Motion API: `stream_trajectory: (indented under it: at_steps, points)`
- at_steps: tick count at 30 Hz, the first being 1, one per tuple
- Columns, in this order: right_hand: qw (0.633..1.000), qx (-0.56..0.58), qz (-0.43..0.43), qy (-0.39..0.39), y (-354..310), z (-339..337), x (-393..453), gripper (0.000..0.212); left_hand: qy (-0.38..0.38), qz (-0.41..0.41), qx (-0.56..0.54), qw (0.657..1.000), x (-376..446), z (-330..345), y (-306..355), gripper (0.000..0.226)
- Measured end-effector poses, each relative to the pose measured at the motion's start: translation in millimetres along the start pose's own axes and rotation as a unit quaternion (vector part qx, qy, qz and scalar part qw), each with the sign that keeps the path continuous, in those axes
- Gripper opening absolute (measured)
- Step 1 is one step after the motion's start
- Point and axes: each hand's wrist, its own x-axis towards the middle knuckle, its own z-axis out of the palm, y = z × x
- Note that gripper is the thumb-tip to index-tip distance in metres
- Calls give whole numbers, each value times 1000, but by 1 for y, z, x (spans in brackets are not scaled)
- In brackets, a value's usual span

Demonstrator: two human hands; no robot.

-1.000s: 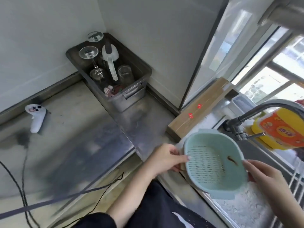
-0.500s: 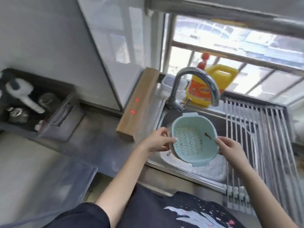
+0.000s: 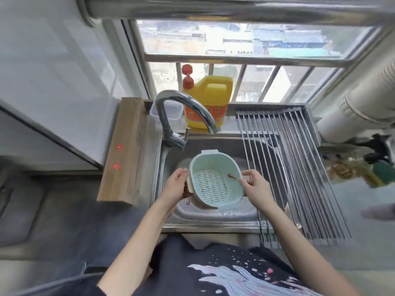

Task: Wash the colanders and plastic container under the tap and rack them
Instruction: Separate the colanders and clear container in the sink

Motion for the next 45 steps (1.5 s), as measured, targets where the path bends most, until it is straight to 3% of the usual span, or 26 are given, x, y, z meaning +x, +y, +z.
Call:
stream_trajectory:
  at_steps: [8,17,20,28,30,38,42,45]
  points:
    - [999,-28,22,0,2,11,6,7,11,-23,-19,999,14,2,4,27]
    - [999,-45,18,-18,6,18,12,2,-27,-60,-47,997,24,-9,0,25]
    - [998,-62,17,-18,6,20,16,2,-20,-48,-14,999,25,-12,-6,29]
    - [968,-236,-5,-82,-8,19,21,37,37,0,-2,999,24,-10,-23,31]
    - [957,-275,-7,-86,-14,19,20,37,55,8,39,998,24,-11,-28,31]
    - [987,-126,18,-103,-19,19,22,22,98,32,164,981,30,-16,-28,31]
    - [994,47,92,-18,-13,8,24,20,117,43,196,973,31,-19,-30,28]
    - [984,98,145,18,-12,1,27,15,125,42,197,971,31,-28,-37,28]
